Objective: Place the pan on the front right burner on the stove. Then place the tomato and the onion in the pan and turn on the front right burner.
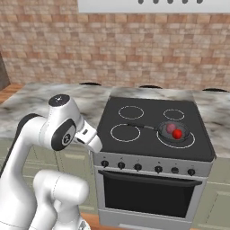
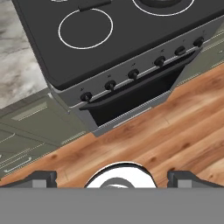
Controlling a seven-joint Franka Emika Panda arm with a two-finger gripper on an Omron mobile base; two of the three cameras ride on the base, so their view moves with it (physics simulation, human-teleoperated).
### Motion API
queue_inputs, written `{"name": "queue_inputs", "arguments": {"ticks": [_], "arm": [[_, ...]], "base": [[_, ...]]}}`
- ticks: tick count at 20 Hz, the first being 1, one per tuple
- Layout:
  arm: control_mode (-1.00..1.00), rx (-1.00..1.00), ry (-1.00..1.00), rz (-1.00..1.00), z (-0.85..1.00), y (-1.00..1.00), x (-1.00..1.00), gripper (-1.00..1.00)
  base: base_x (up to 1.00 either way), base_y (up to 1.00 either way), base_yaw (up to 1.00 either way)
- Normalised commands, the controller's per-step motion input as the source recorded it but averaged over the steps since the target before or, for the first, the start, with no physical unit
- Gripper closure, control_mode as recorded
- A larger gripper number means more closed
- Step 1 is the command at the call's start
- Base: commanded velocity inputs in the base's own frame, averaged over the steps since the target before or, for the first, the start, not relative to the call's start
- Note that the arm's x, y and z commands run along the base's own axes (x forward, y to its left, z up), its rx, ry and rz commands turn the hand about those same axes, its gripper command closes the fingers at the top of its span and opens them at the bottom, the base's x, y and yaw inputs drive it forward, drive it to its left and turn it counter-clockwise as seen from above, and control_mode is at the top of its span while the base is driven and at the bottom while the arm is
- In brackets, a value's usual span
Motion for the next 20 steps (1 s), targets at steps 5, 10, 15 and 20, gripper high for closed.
{"name": "queue_inputs", "arguments": {"ticks": [5, 10, 15, 20], "arm": [[-1.0, 0.01, -0.07, 0.0, -0.02, -0.37, 0.0, -1.0], [-1.0, 0.03, -0.14, 0.0, -0.05, -0.47, 0.0, -1.0], [-1.0, 0.01, -0.09, 0.0, -0.08, -0.44, 0.0, -1.0], [-1.0, 0.0, -0.09, 0.0, -0.13, -0.31, 0.0, -1.0]], "base": [[0.0, 0.0, 0.0], [0.0, 0.0, 0.0], [0.0, 0.0, 0.0], [0.0, 0.0, 0.0]]}}
